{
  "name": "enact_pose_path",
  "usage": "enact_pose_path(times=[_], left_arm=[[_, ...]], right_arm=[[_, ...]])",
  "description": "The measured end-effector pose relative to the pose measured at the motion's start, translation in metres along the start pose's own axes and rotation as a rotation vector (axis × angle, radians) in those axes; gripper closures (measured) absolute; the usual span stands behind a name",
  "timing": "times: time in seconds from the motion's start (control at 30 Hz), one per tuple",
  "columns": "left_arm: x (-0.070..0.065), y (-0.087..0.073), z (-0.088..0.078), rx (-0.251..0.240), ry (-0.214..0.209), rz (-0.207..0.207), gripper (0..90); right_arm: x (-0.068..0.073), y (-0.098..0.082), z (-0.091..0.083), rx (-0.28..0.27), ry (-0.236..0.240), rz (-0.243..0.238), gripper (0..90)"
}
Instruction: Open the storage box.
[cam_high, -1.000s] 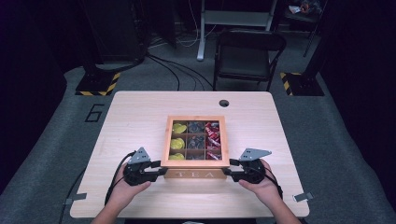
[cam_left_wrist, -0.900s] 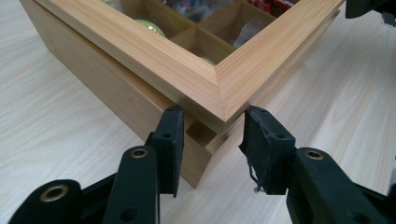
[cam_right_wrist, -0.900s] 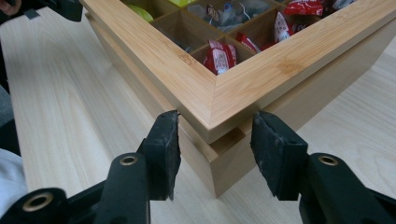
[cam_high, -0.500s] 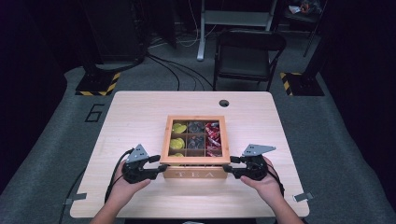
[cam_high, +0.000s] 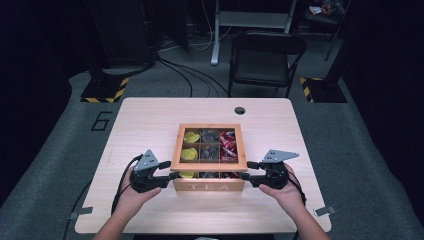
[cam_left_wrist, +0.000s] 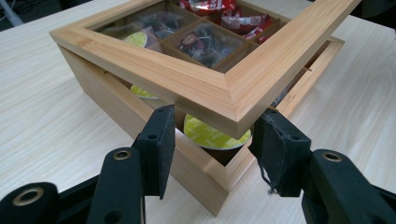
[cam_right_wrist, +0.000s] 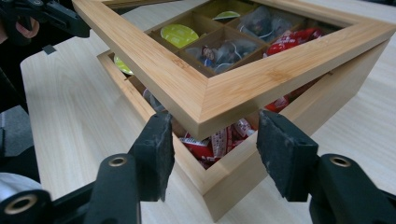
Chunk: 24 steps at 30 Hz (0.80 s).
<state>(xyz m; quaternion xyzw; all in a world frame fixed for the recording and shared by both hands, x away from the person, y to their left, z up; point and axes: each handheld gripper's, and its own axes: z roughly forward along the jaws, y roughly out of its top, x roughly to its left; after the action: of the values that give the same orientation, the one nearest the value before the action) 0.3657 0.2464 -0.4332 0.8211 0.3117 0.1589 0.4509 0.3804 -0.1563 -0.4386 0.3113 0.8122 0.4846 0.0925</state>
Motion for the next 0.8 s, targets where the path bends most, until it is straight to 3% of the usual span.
enact_pose_path(times=[0.13, 0.27, 0.8], left_arm=[[0.002, 0.006, -0.002, -0.009, -0.003, -0.005, 49.7], [0.003, 0.012, -0.005, -0.014, -0.006, -0.001, 49.6], [0.012, 0.028, -0.010, -0.042, -0.007, -0.002, 49.3]], right_arm=[[0.001, 0.005, -0.001, -0.003, -0.039, -0.034, 42.3], [-0.002, 0.011, -0.001, -0.005, -0.030, -0.054, 41.7], [-0.002, 0.039, -0.003, -0.001, -0.079, -0.134, 39.3]])
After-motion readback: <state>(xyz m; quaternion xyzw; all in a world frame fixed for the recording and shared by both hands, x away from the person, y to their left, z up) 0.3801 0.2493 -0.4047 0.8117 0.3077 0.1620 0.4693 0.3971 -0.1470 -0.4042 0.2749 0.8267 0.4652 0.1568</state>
